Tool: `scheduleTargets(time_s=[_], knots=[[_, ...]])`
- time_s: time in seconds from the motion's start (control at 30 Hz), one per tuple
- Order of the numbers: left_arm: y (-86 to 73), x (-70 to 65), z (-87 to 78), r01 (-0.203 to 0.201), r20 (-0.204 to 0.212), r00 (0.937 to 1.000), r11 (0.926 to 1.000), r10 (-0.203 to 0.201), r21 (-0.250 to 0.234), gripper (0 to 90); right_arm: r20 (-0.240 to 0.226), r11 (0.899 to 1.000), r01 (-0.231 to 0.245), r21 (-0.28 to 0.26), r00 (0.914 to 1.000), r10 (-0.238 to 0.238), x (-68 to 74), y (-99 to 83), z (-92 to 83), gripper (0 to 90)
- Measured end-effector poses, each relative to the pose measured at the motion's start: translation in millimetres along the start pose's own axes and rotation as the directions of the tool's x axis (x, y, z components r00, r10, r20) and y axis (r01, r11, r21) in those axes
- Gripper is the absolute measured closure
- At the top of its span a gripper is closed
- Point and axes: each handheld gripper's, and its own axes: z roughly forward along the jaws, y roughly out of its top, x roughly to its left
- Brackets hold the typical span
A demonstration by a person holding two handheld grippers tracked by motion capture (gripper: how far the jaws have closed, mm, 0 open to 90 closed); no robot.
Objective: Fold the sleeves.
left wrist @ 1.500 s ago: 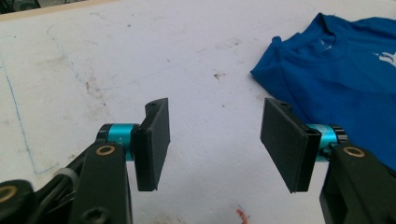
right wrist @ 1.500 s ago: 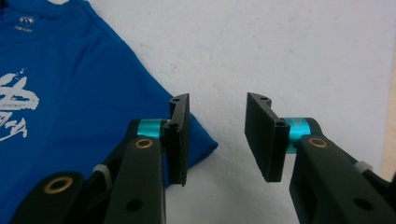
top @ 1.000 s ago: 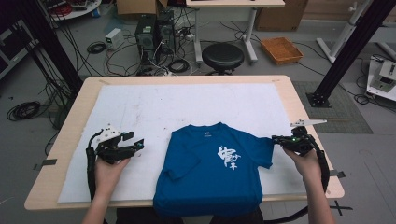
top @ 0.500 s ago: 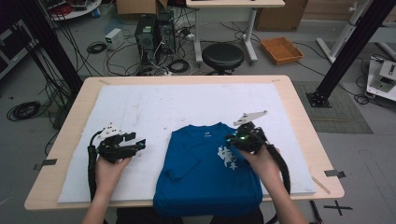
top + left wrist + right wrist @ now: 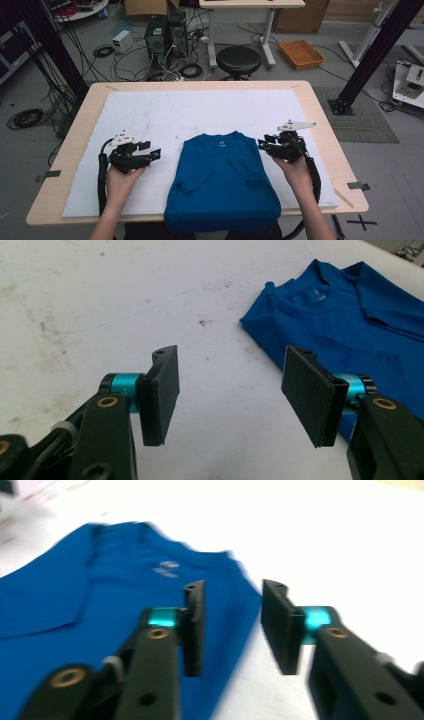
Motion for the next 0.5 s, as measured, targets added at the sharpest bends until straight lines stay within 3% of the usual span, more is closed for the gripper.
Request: scheduleTargets(time_s=[0.07, 0.2, 0.37, 0.5], knots=[[5.3, -4.1, 5.9, 0.003, 0.0, 1.0, 0.9999, -0.003, 0.012, 40.2, 0.013, 0.998, -0.06, -0.01, 0.9981, 0.06, -17.2, -10.1, -1.1, 59.6], [17.7, -9.7, 18.4, 0.017, 0.021, 0.9996, 0.9989, -0.018, 0.045, 40.2, 0.003, 0.996, -0.084, -0.001, 0.9965, 0.084, -23.8, -15.6, 3.2, 60.5], [25.1, -19.5, 35.6, 0.032, 0.051, 0.998, 0.9956, -0.036, 0.088, 41.6, -0.041, 0.995, -0.073, 0.065, 0.9963, 0.075, -20.4, -22.3, 23.9, 67.6], [21.9, -31.3, 46.2, 0.028, 0.085, 0.9956, 0.9908, -0.039, 0.133, 42.9, -0.043, 0.991, -0.066, 0.117, 0.9965, 0.072, -16.5, -30.0, 41.1, 69.3]])
